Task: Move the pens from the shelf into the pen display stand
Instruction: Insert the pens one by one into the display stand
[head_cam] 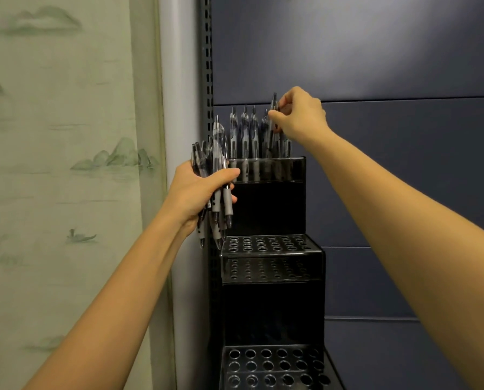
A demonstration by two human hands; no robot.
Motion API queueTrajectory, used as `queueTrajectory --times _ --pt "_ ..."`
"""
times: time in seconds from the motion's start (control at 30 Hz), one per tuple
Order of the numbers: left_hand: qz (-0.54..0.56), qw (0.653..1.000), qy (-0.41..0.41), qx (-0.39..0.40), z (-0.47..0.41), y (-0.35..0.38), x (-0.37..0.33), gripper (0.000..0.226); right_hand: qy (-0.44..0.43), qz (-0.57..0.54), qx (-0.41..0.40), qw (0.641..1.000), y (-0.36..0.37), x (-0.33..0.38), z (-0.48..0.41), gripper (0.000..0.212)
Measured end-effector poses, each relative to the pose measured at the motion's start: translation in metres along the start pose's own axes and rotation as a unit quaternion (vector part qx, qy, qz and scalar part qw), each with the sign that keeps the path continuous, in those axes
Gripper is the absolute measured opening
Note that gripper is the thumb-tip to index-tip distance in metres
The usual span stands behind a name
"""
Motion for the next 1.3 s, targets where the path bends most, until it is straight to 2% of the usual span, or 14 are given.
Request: queueTrajectory --times 0.4,0.67,0.9,1.03,1.1,1.2,1.3 --pt "0.003 1.000 0.005 0.003 -0.001 0.004 -0.006 0.009 -0.003 0.024 0.014 1.000 0.003 0.007 -0.010 0.027" --pt "0.006 1.000 0.003 0.001 0.001 0.003 -0.004 0.009 0.006 0.051 0.055 0.997 0.007 0.002 -0.003 0.028" --pt "0.004 1.000 0.004 0.001 0.001 0.002 -0.003 0.009 0.007 0.047 0.016 0.999 0.011 -0.004 0.004 0.029" --pt "0.014 1.000 0.003 -0.003 0.002 0.004 -0.001 0.012 -0.082 0.034 -0.067 0.994 0.002 0.010 0.033 0.026" --pt "0.022 1.000 0.006 -0.002 0.002 0.004 -0.001 0.013 -0.090 -0.038 -0.008 0.995 0.004 0.014 0.047 0.026" --pt "0.029 0.999 0.022 0.005 0.005 0.007 -0.003 0.008 -0.034 -0.122 0.176 0.976 0.016 0.017 0.068 0.028" --pt "0.035 0.998 0.045 0.006 0.008 0.010 -0.005 0.009 -0.024 -0.171 0.221 0.960 0.018 0.016 0.076 0.019"
Point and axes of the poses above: each hand's wrist, its own z-axis away from the middle knuckle, its own y-axis out of the palm, x = y × z, the point moved 3 cm from there along -z, towards the middle knuckle, and after that the axes turned 8 degrees about -z, right-handed, at the moved point
